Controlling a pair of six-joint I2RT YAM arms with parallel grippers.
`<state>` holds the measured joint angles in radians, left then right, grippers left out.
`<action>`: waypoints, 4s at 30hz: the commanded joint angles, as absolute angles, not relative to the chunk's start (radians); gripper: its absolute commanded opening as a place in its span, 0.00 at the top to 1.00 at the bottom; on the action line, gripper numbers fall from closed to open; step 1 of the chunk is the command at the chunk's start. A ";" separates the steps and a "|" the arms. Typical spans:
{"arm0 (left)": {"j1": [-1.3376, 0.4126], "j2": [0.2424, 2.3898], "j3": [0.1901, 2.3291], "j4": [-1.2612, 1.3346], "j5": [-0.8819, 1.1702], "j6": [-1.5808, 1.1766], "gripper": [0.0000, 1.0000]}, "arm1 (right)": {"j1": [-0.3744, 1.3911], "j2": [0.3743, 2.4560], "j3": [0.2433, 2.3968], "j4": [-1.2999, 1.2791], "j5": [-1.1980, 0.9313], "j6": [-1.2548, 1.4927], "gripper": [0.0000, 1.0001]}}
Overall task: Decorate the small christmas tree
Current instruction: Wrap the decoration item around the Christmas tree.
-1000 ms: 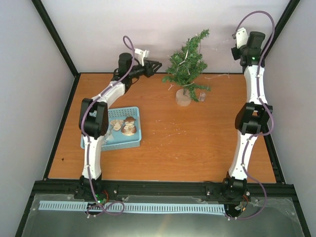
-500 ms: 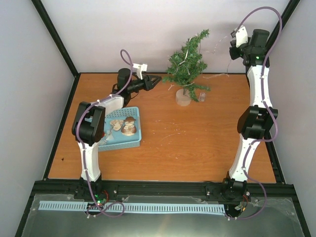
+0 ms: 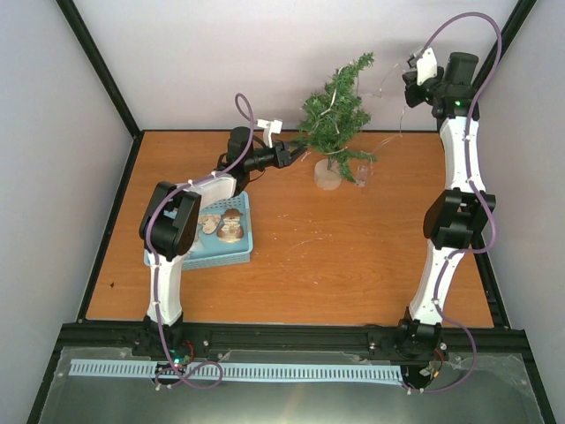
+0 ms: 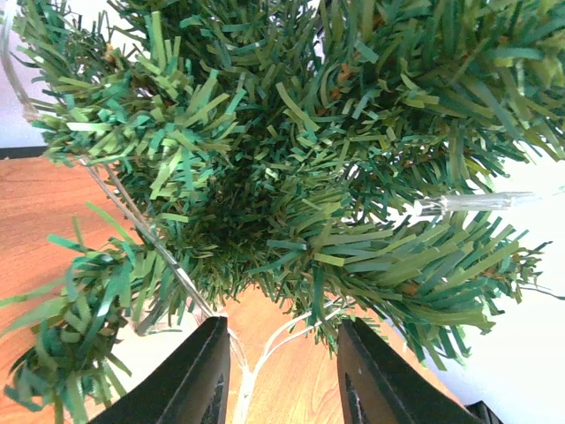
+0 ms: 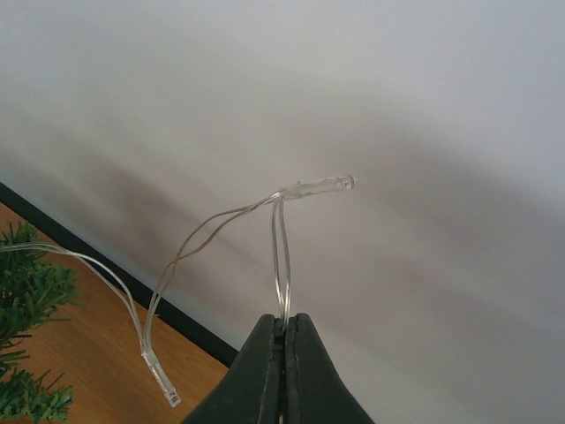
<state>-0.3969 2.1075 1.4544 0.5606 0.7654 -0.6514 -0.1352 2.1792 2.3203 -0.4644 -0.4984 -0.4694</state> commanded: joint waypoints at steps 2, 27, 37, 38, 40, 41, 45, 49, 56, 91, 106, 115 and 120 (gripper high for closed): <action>-0.400 2.111 1.454 0.577 0.754 -0.675 0.65 | -0.130 2.160 2.320 -0.428 -0.515 -0.458 0.97; -0.419 2.189 1.417 0.754 0.799 -0.805 0.61 | -0.129 2.147 2.321 -0.438 -0.506 -0.478 0.97; -0.420 2.120 1.402 0.771 0.784 -0.768 0.96 | -0.130 2.147 2.316 -0.461 -0.510 -0.489 0.97; -0.420 2.108 1.400 0.766 0.777 -0.758 0.99 | -0.130 2.144 2.314 -0.465 -0.508 -0.488 0.97; -0.419 2.082 1.398 0.755 0.765 -0.738 0.99 | -0.131 2.140 2.312 -0.471 -0.501 -0.489 0.97; -0.420 2.068 1.398 0.746 0.753 -0.730 0.99 | -0.132 2.139 2.311 -0.473 -0.496 -0.487 0.97; -0.420 2.027 1.401 0.709 0.719 -0.700 0.99 | -0.132 2.134 2.311 -0.483 -0.462 -0.462 0.97; -0.420 2.007 1.406 0.701 0.710 -0.693 0.99 | -0.133 2.123 2.310 -0.525 -0.397 -0.442 0.97; -0.420 2.024 1.454 0.620 0.671 -0.635 0.99 | -0.133 2.042 2.216 -0.647 -0.284 -0.441 0.97; -0.420 1.814 1.302 0.504 0.593 -0.447 0.65 | -0.052 1.599 1.460 -0.543 -0.675 -0.023 0.92; -0.441 1.611 1.091 0.489 0.573 -0.376 0.61 | 0.043 1.549 1.280 -0.405 -0.696 0.013 0.78; -0.445 1.425 1.030 0.328 0.502 -0.245 0.54 | 0.082 1.328 0.980 -0.090 -0.332 0.186 0.74; -0.445 1.334 1.026 0.201 0.469 -0.229 0.50 | 0.172 1.268 0.754 0.187 -0.094 0.242 0.69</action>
<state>-0.4400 1.3960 1.0260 0.3210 0.5091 -0.2844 0.1276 1.2732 0.8783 -0.0822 -0.3119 0.1608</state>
